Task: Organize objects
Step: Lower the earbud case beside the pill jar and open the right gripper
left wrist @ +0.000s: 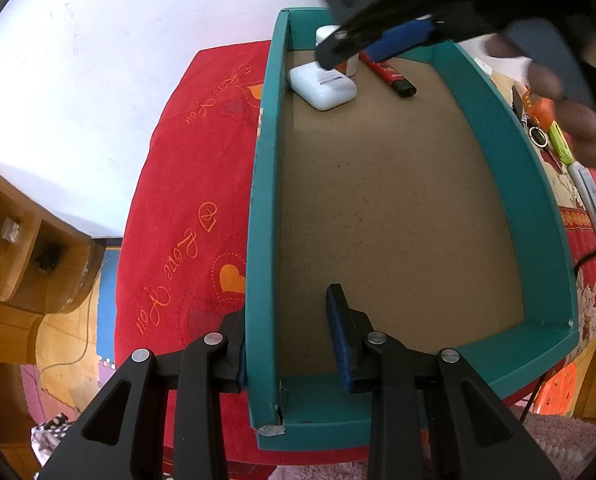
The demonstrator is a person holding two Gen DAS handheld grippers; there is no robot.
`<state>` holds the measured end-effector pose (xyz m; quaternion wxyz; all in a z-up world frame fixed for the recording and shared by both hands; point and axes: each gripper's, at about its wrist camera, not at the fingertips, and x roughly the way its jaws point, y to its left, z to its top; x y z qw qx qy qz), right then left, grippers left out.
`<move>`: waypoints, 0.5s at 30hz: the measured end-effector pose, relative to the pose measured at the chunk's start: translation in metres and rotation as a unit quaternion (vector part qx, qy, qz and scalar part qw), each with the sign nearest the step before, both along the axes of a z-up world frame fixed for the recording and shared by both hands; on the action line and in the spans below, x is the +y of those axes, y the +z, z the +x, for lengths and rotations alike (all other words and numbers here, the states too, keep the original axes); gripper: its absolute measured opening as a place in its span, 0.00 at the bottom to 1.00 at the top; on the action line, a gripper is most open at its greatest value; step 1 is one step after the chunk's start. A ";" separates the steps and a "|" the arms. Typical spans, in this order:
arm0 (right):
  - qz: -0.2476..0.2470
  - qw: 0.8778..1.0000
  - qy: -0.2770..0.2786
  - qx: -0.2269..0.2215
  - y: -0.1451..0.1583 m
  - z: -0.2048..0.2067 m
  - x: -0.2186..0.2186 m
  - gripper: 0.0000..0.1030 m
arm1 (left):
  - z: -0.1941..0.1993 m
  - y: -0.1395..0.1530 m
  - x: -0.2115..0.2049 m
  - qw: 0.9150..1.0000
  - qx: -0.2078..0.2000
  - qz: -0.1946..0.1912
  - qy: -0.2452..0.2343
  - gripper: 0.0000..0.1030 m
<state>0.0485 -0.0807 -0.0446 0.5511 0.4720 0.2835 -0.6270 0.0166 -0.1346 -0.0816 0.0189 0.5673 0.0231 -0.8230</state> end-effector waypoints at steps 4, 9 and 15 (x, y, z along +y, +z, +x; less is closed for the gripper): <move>-0.016 1.000 0.003 -0.002 0.013 0.001 0.022 0.42 | -0.001 0.000 0.000 1.000 0.000 0.000 0.000 0.31; -0.036 0.999 -0.016 -0.010 0.030 -0.008 0.056 0.42 | -0.001 -0.001 0.000 1.000 0.000 0.001 0.001 0.31; -0.050 0.998 -0.046 0.007 0.041 -0.023 0.098 0.42 | -0.002 -0.001 0.001 1.000 -0.001 0.002 0.001 0.31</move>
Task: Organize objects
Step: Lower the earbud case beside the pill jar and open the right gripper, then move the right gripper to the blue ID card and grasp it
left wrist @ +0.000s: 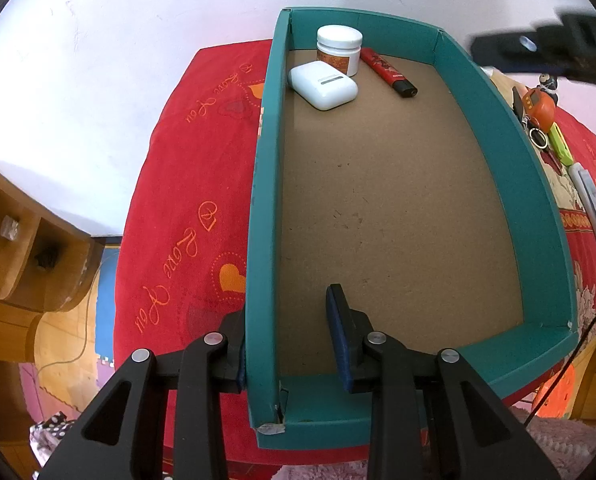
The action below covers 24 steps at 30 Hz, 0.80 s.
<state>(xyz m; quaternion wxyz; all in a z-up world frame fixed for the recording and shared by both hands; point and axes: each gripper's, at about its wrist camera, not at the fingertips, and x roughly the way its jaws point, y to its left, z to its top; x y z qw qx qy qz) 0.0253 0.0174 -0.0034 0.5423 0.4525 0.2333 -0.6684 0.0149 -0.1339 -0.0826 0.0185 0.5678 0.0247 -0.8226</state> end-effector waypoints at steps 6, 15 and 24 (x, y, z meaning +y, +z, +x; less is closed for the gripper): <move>0.004 0.999 -0.039 0.001 -0.003 -0.017 0.041 0.42 | -0.001 0.000 0.001 1.000 0.001 -0.003 -0.002 0.31; 0.021 0.994 -0.110 0.007 -0.016 -0.041 0.102 0.42 | -0.003 -0.001 0.002 1.000 0.000 -0.002 -0.001 0.31; 0.063 0.976 -0.203 0.038 -0.032 -0.082 0.172 0.45 | 0.005 0.002 0.006 1.000 0.001 -0.003 0.000 0.31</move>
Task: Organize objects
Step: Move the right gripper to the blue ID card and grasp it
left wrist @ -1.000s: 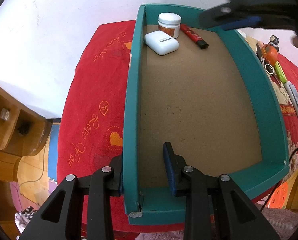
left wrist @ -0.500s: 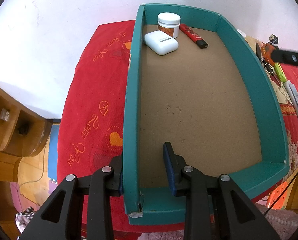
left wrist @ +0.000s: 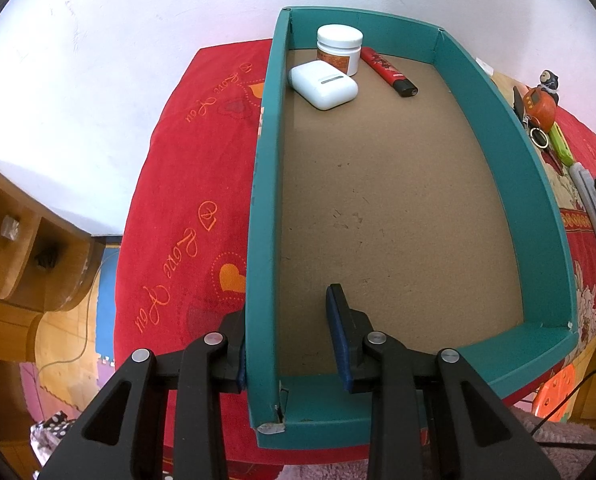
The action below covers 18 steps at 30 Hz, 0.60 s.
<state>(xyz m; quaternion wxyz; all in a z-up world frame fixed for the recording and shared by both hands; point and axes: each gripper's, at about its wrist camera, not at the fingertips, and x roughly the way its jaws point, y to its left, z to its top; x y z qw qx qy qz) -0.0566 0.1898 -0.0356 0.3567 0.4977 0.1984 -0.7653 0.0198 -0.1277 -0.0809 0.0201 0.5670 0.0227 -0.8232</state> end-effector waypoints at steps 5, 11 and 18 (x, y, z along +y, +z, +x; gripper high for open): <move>0.038 0.998 -0.033 0.024 -0.007 -0.028 0.028 0.55 | 0.000 0.000 -0.001 1.000 0.000 0.000 0.000 0.31; 0.065 0.997 -0.046 0.024 -0.024 -0.048 0.042 0.64 | 0.000 0.000 -0.001 1.000 0.000 0.000 0.000 0.31; 0.070 0.997 -0.034 0.006 -0.039 -0.057 0.041 0.64 | 0.000 0.000 -0.001 1.000 0.000 0.000 0.000 0.31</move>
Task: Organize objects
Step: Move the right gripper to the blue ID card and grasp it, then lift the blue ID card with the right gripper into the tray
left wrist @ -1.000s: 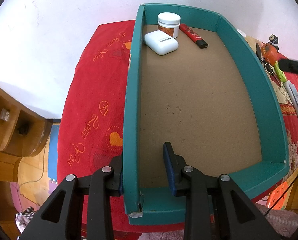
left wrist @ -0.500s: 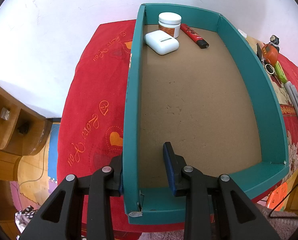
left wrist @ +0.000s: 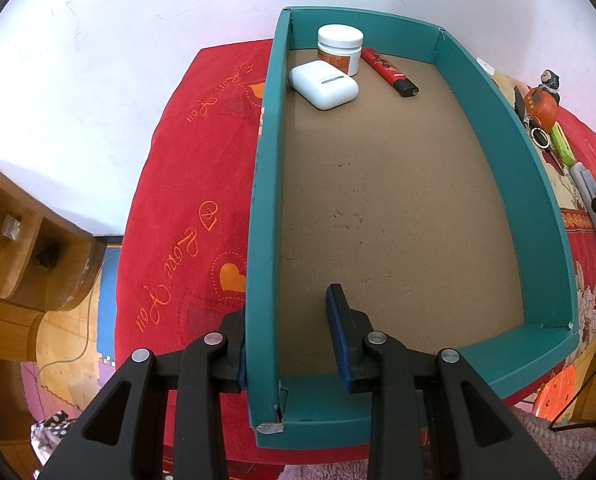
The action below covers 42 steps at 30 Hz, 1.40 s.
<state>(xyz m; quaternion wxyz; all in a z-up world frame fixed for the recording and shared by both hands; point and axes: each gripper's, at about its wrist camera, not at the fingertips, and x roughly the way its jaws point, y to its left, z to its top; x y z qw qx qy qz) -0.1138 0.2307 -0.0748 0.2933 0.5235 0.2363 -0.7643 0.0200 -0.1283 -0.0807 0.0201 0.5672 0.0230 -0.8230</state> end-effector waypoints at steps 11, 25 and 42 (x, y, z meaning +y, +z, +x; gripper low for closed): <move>0.009 1.000 0.008 -0.003 -0.010 -0.008 -0.008 0.64 | 0.000 0.000 0.000 1.000 0.000 0.000 -0.001 0.31; -0.034 0.999 -0.012 -0.008 0.002 -0.009 0.000 0.55 | -0.001 -0.001 0.000 1.000 0.000 0.000 0.000 0.31; -0.057 0.998 0.007 -0.015 0.022 0.020 -0.016 0.54 | -0.003 -0.001 0.001 1.000 0.000 0.000 0.001 0.31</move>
